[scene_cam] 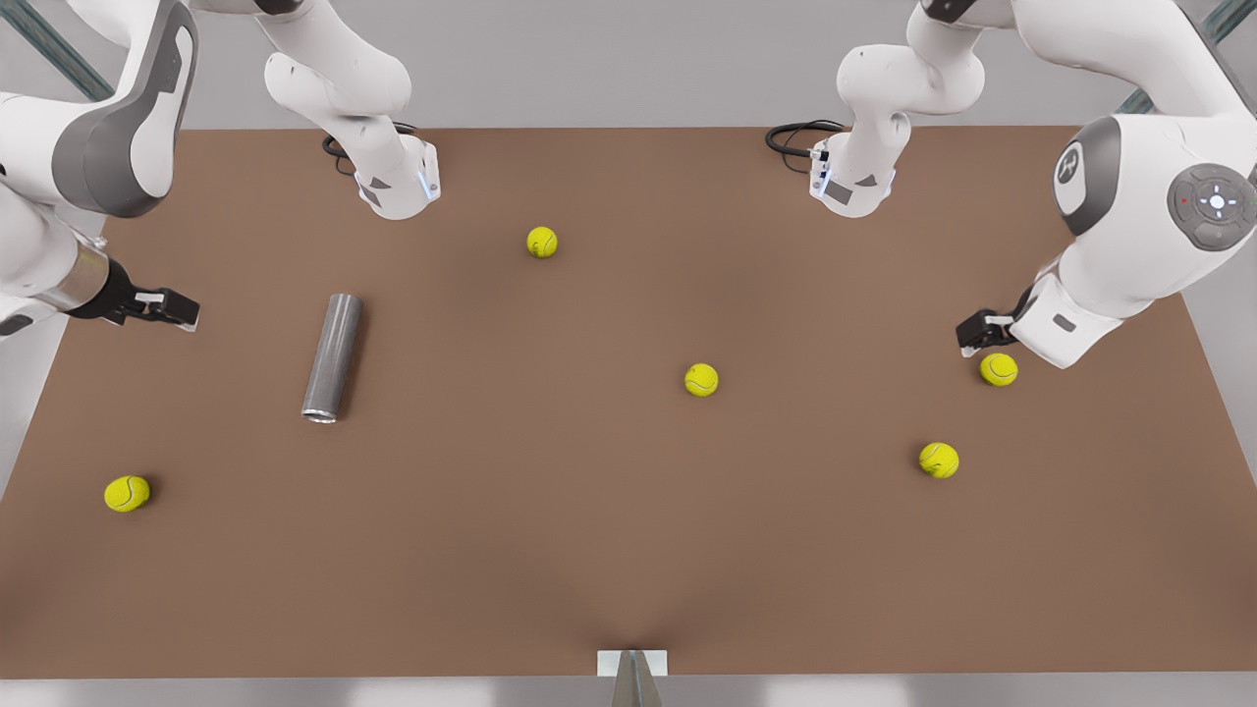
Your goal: Put the tennis tube upright
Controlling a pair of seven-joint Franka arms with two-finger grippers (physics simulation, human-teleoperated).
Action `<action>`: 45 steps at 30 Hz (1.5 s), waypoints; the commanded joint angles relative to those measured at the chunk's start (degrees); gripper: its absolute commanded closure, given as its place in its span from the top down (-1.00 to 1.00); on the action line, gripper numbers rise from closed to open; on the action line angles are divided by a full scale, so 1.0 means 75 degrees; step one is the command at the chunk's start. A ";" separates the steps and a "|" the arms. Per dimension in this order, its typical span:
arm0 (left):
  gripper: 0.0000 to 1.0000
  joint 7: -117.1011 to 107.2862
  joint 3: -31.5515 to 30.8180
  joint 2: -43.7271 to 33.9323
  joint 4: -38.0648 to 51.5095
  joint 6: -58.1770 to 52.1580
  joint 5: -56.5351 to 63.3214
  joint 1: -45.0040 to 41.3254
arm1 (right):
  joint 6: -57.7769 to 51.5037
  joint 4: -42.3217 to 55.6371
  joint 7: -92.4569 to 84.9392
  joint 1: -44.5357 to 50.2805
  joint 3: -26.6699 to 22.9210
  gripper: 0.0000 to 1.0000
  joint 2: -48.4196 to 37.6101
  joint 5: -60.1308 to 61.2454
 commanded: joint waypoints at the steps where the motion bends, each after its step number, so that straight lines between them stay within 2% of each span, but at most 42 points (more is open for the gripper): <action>1: 1.00 -0.0271 -0.0014 0.0013 0.0011 0.0219 -0.0011 -0.0031 | 0.0078 0.0003 -0.0138 -0.0008 -0.0003 1.00 0.0005 0.0000; 5: 1.00 -0.0282 -0.0026 0.0036 0.0011 0.0102 -0.0011 -0.0031 | 0.0043 -0.0113 -0.0045 0.0085 0.0008 1.00 0.0332 0.0012; 7: 1.00 -0.0294 -0.0026 0.0059 0.0011 0.0113 0.0001 -0.0031 | 0.0218 -0.0278 0.1217 0.0425 0.0009 1.00 0.0801 0.0316; 9: 1.00 -0.0306 -0.0026 0.0083 0.0011 0.0125 -0.0011 -0.0031 | 0.1226 -0.1086 0.2123 0.0531 0.0044 1.00 0.0895 0.0375; 13: 1.00 -0.0282 -0.0026 0.0165 0.0011 0.0137 -0.0011 -0.0031 | 0.3945 -0.3594 0.2522 0.0484 0.0184 1.00 0.0169 0.0457; 16: 1.00 -0.0329 -0.0037 0.0200 0.0011 0.0149 -0.0011 -0.0090 | 0.4273 -0.3782 0.2171 0.0331 0.0137 1.00 0.0368 0.0469; 21: 1.00 -0.0376 -0.0037 0.0223 0.0011 0.0172 -0.0011 -0.0102 | 0.6605 -0.5610 0.2007 0.0343 0.0137 1.00 0.0227 0.0457; 26: 1.00 -0.0399 -0.0037 0.0223 0.0011 0.0160 -0.0022 -0.0137 | 0.8257 -0.6711 0.1995 0.0331 0.0114 1.00 0.0368 0.0469; 31: 1.00 -0.0411 -0.0037 0.0235 0.0011 0.0148 -0.0046 -0.0160 | 0.7965 -0.6782 0.0589 0.0238 -0.0120 1.00 0.0426 0.0469; 35: 1.00 -0.0411 -0.0037 0.0305 0.0011 0.0172 -0.0046 -0.0160 | 0.7953 -0.6829 0.0589 0.0249 -0.0144 1.00 0.0802 0.0469; 45: 1.00 -0.0411 -0.0037 0.0329 0.0011 0.0172 -0.0046 -0.0148 | 0.8504 -0.7848 -0.0091 0.0121 -0.0378 1.00 0.0508 0.0457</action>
